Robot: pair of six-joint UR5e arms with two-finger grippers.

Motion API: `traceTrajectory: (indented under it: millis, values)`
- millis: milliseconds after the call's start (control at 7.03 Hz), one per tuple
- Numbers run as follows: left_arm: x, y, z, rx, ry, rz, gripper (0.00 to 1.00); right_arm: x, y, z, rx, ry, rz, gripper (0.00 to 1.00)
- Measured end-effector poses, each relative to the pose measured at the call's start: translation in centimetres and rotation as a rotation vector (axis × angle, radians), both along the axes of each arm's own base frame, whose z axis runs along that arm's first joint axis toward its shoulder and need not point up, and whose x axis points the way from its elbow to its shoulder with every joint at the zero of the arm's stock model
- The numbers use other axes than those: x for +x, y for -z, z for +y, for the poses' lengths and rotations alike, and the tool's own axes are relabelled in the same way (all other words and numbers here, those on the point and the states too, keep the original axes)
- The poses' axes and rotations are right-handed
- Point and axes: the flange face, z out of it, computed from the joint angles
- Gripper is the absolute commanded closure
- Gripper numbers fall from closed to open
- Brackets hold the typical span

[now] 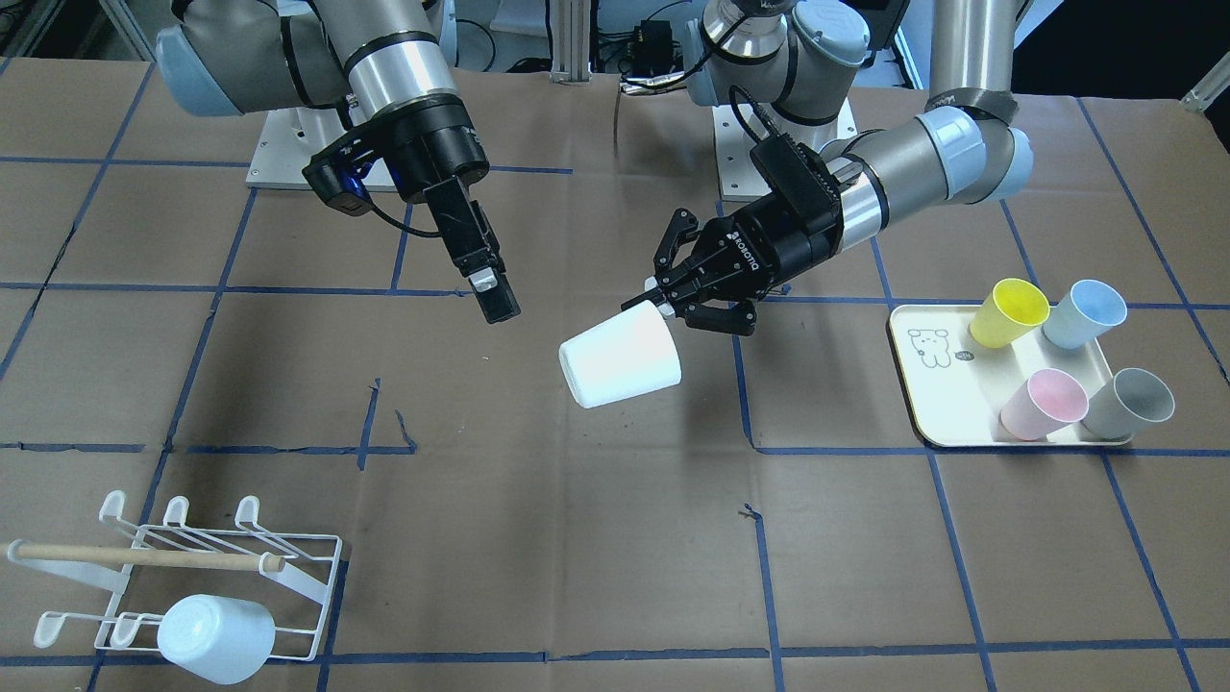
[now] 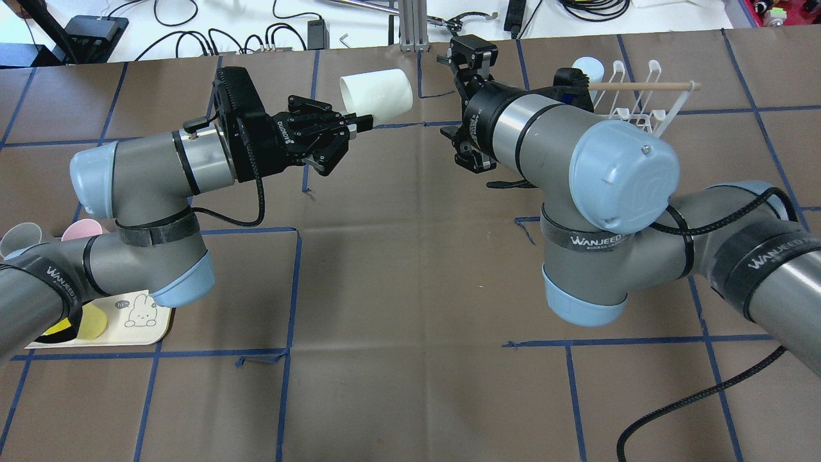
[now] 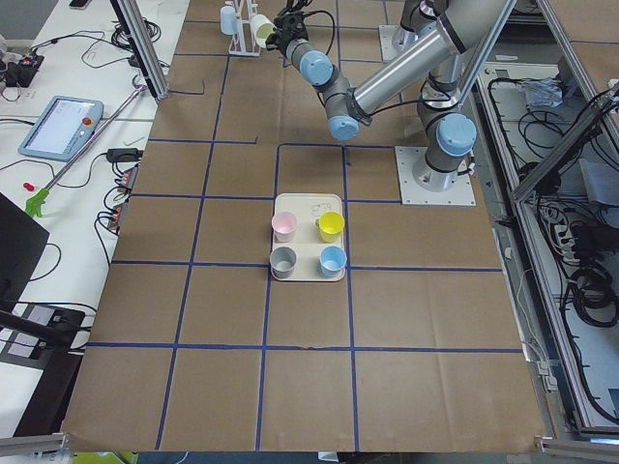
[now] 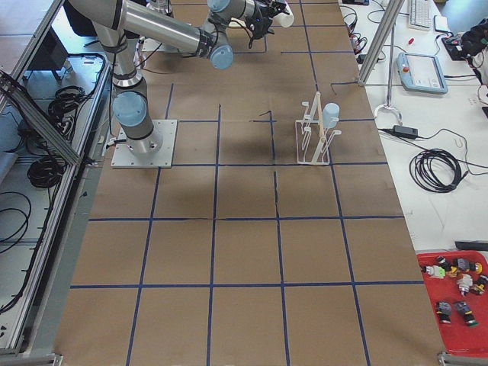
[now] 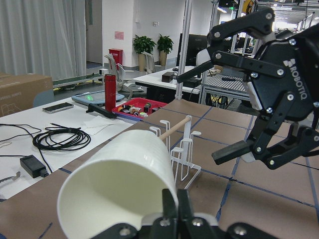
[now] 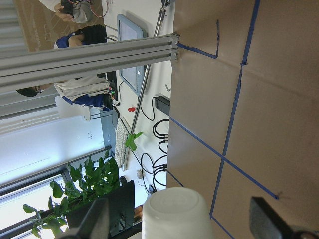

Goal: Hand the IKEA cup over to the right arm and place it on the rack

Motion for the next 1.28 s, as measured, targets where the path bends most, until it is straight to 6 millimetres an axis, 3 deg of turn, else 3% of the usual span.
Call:
traceTrajectory:
  millis: [569,1281]
  values:
    - [0.0,0.0,0.0,0.001,0.000,0.001,0.94,4.2,-0.1,-0.1,0.016,-0.056,-0.029,0.01]
    - [0.0,0.0,0.0,0.001,0.001,0.002,0.93,6.0,1.2,-3.5,0.031,-0.066,-0.027,0.01]
